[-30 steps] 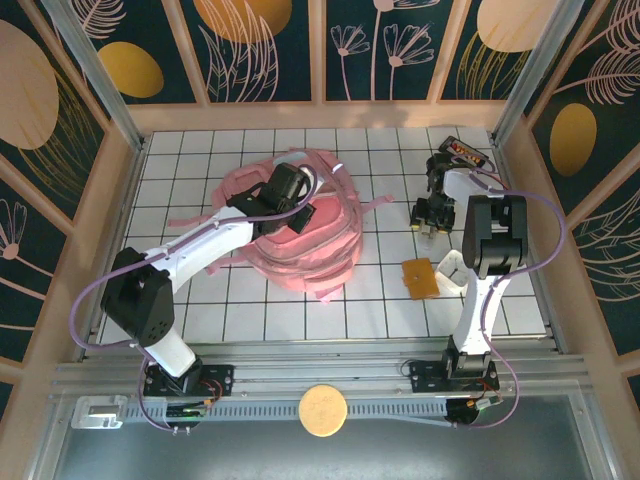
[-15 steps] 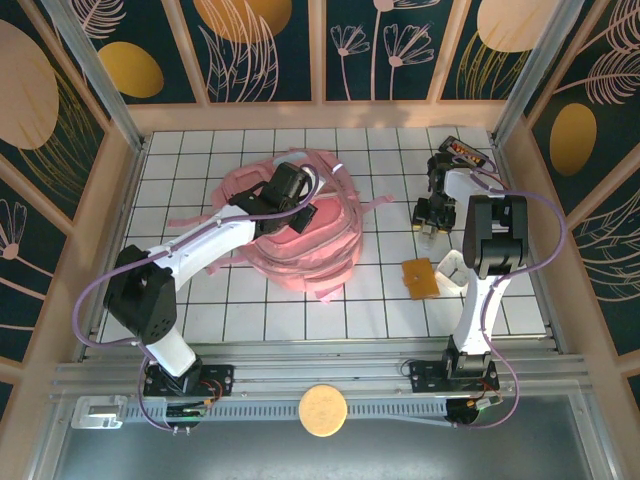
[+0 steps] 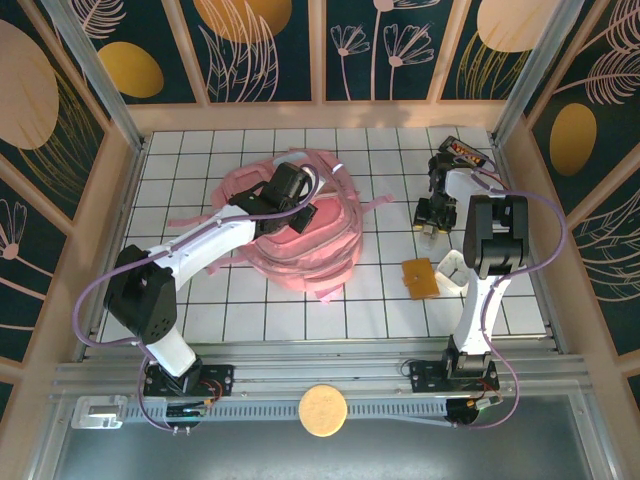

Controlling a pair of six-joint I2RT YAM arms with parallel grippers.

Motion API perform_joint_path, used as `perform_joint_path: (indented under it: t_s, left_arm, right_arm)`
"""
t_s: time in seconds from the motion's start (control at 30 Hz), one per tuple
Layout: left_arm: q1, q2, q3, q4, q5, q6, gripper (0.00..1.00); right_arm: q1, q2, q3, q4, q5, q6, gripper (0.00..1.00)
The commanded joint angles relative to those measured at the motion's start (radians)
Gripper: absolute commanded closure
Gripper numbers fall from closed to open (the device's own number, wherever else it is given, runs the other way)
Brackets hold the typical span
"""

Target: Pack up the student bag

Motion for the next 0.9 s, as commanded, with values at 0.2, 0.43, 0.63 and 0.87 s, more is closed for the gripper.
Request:
perform_joint_path:
  t_s: [0.2,0.43,0.63,0.87]
  left_arm:
    - [0.006,-0.018,0.011,0.018,0.005,-0.02,1.0]
    - [0.006,-0.033,0.006,0.027,0.005,-0.031,1.0]
    - [0.005,-0.04,0.013,0.036,0.01,-0.049,1.0]
    - [0.005,-0.037,0.03,0.039,0.02,-0.083,1.0]
  right_arm:
    - [-0.003,-0.03,-0.001,0.005,-0.073,0.021,0.49]
    - [-0.006,-0.076,0.024,0.001,-0.126,0.045,0.49]
    - [-0.007,-0.126,0.033,-0.001,-0.189,0.067,0.49]
    - [-0.007,-0.188,0.031,0.007,-0.27,0.096,0.49]
